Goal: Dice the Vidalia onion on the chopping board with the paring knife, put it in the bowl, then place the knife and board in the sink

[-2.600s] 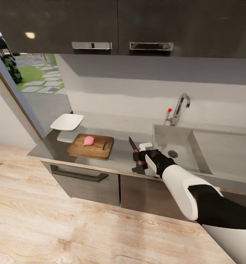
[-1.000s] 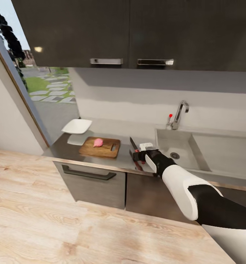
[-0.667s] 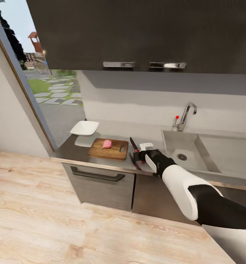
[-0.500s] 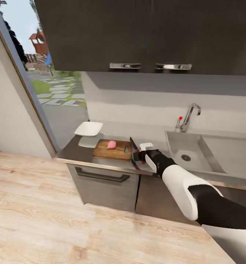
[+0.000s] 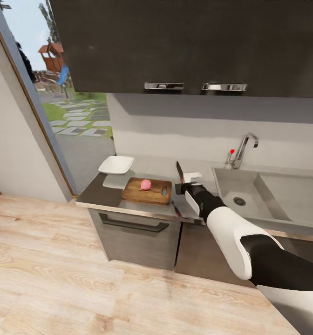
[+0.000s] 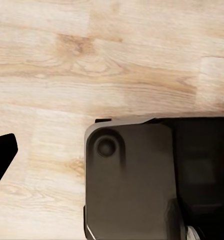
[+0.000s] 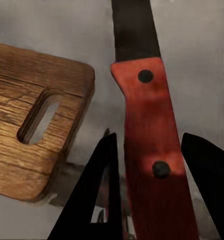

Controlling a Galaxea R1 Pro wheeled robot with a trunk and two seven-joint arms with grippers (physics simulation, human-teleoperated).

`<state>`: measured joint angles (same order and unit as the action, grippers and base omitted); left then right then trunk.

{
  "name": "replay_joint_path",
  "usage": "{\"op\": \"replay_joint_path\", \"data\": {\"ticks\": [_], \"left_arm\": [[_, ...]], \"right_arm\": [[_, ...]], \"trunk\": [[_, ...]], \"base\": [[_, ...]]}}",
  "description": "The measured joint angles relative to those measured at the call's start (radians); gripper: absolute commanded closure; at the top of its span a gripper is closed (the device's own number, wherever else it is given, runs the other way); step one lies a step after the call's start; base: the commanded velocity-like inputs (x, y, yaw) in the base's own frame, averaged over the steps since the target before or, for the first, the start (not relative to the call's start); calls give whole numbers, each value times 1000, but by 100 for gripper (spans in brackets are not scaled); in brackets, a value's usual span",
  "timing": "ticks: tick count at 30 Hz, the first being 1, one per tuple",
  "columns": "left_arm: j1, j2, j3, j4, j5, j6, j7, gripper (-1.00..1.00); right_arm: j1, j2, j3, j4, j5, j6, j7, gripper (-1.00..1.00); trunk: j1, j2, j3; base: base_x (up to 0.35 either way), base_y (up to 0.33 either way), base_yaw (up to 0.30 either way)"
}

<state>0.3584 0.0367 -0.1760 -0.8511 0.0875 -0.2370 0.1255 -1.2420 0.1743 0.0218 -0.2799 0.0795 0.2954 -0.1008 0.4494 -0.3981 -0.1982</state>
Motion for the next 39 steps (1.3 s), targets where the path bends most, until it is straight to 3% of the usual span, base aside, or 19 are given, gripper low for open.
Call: {"op": "replay_joint_path", "data": {"ticks": [4,8,10,14,19,22,26,31,36,39], "left_arm": [[-42,0,1,47,3,0,0,-100],[-69,0,1,81,3,0,-1,-100],[-78,-1,1,91,3,0,-1,-100],[-81,-2,1,93,3,0,-1,-100],[-82,-3,1,89,3,0,-1,-100],[-85,-3,1,91,3,0,-2,-100],[-86,-3,1,94,3,0,-2,-100],[-87,0,1,94,3,0,-2,-100],[-87,3,1,121,3,0,-2,-100],[-87,3,2,125,3,0,-2,-100]], "right_arm": [[0,0,2,-15,-1,-55,-134,100],[0,0,42,-17,14,-78,-193,100],[0,0,78,-8,62,-84,-247,100],[0,0,89,5,145,-85,-324,100],[1,0,97,12,186,-78,-345,100],[0,0,153,8,244,-21,-350,100],[1,0,201,0,305,57,-351,100],[1,0,227,-4,335,106,-350,100],[1,0,376,-13,486,214,-354,100],[1,0,398,-31,508,228,-351,100]], "trunk": [[0,0,0],[0,0,0],[0,0,0],[0,0,0],[0,0,0],[0,0,0],[0,0,0],[0,0,0],[0,0,0],[0,0,0]], "base": [[0,0,0],[0,0,0],[0,0,0],[0,0,0],[0,0,0],[0,0,0],[0,0,0],[3,0,0],[61,0,0],[46,0,0]]}}
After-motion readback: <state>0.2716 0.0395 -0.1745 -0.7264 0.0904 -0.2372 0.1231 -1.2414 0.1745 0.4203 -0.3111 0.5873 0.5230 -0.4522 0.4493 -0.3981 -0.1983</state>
